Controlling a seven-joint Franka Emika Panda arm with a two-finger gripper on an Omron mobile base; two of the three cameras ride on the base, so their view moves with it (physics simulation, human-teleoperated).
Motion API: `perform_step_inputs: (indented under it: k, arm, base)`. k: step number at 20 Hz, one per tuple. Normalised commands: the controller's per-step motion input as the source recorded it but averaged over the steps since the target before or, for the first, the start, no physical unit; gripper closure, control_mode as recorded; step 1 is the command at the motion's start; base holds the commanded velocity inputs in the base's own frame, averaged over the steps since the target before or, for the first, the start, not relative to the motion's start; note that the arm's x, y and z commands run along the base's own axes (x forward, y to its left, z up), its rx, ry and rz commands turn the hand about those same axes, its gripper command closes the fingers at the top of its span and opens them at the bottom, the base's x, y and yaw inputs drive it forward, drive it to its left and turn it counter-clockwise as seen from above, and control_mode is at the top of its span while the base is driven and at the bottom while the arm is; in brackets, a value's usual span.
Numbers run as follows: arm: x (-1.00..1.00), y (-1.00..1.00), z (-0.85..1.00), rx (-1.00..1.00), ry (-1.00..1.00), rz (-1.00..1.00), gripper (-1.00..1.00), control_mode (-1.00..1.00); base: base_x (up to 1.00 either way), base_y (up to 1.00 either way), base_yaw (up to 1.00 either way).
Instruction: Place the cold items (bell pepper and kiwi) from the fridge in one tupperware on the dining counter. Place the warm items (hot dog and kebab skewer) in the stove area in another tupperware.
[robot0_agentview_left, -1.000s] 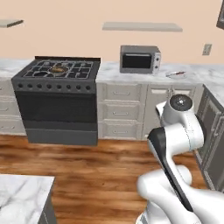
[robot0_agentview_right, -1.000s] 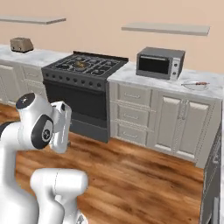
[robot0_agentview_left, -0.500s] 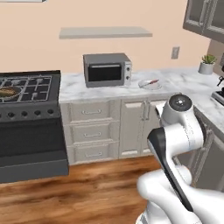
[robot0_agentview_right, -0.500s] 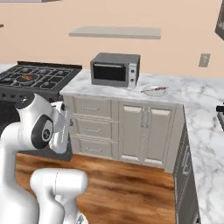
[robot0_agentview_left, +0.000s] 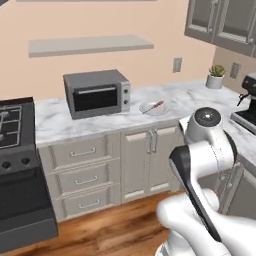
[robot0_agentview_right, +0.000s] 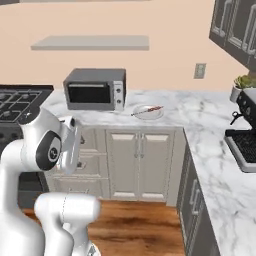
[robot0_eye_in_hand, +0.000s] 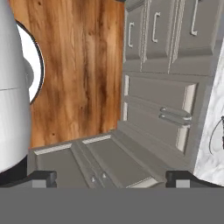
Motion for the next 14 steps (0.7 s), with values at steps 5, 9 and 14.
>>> perform_step_inputs:
  k: [5, 9, 14]
  arm:
    - [0.0, 0.0, 0.0, 0.0, 0.0, 0.0, -1.0, 1.0]
    - [0.0, 0.0, 0.0, 0.0, 0.0, 0.0, -1.0, 1.0]
    - [0.0, 0.0, 0.0, 0.0, 0.0, 0.0, -1.0, 1.0]
  base:
    - [1.0, -0.21, -0.09]
    - [0.96, -0.37, -0.05]
    - [0.8, -0.31, -0.05]
